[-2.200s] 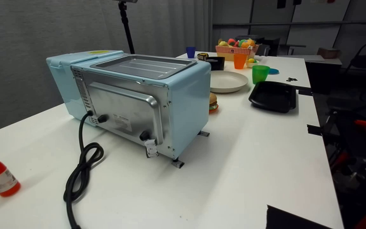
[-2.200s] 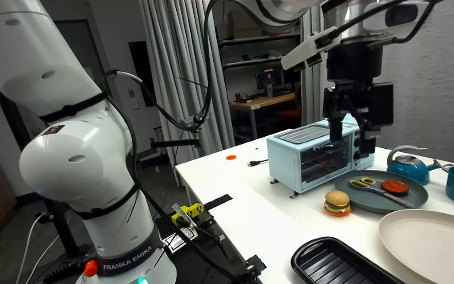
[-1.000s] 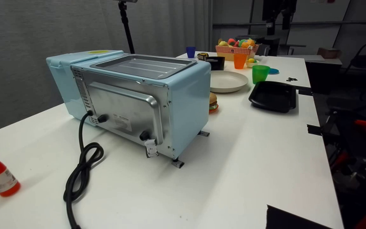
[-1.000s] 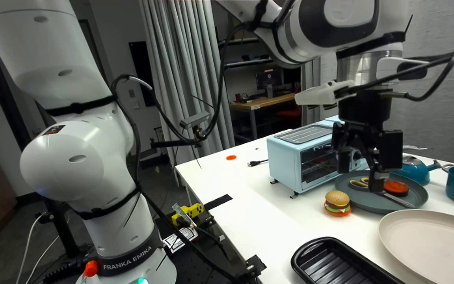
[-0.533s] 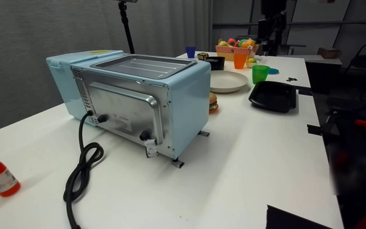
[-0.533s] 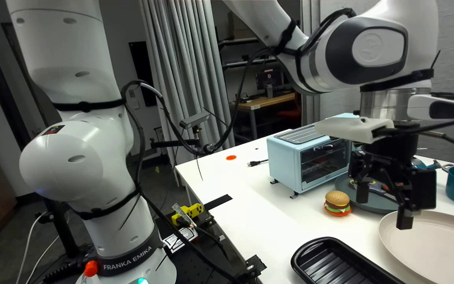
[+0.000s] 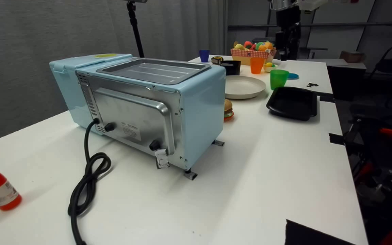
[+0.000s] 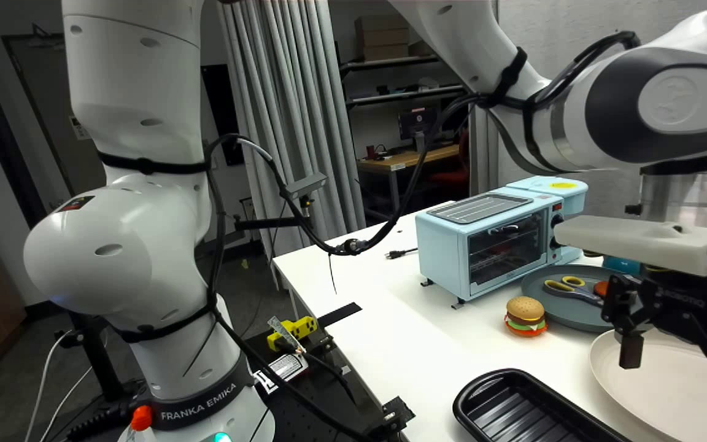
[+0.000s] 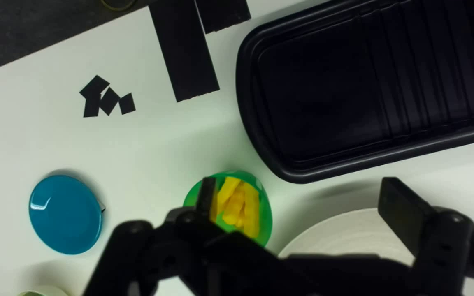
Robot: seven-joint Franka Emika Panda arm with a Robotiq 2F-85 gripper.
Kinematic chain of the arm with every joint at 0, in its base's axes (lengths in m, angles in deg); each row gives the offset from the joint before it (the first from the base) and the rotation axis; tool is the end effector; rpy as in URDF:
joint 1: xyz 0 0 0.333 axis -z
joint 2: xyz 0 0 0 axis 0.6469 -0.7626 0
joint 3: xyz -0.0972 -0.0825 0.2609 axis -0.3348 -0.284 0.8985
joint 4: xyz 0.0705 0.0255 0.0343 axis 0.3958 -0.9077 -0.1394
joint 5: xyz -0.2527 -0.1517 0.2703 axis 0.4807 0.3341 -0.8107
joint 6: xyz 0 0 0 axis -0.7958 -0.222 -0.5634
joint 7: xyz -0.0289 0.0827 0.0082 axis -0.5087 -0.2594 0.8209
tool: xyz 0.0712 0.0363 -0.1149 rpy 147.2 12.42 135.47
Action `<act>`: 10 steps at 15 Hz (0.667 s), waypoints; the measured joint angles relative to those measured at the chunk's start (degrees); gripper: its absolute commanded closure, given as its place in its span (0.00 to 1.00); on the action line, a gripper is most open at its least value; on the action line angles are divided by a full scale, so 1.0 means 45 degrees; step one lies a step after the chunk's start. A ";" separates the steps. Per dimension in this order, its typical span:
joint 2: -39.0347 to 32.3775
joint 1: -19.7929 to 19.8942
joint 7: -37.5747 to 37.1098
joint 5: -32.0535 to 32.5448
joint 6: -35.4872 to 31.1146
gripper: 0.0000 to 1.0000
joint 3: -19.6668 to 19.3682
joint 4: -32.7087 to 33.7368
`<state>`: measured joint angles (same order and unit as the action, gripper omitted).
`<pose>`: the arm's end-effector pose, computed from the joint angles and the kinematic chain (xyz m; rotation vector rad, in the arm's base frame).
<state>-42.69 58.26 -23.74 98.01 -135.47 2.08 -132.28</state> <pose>0.4488 -0.3223 0.2049 2.9402 -0.4964 -0.2928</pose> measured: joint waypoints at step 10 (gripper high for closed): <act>-0.1733 0.0348 0.0020 0.0010 0.0000 0.00 -0.0251 0.1840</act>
<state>-50.49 59.83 -23.64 98.06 -135.48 0.95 -124.00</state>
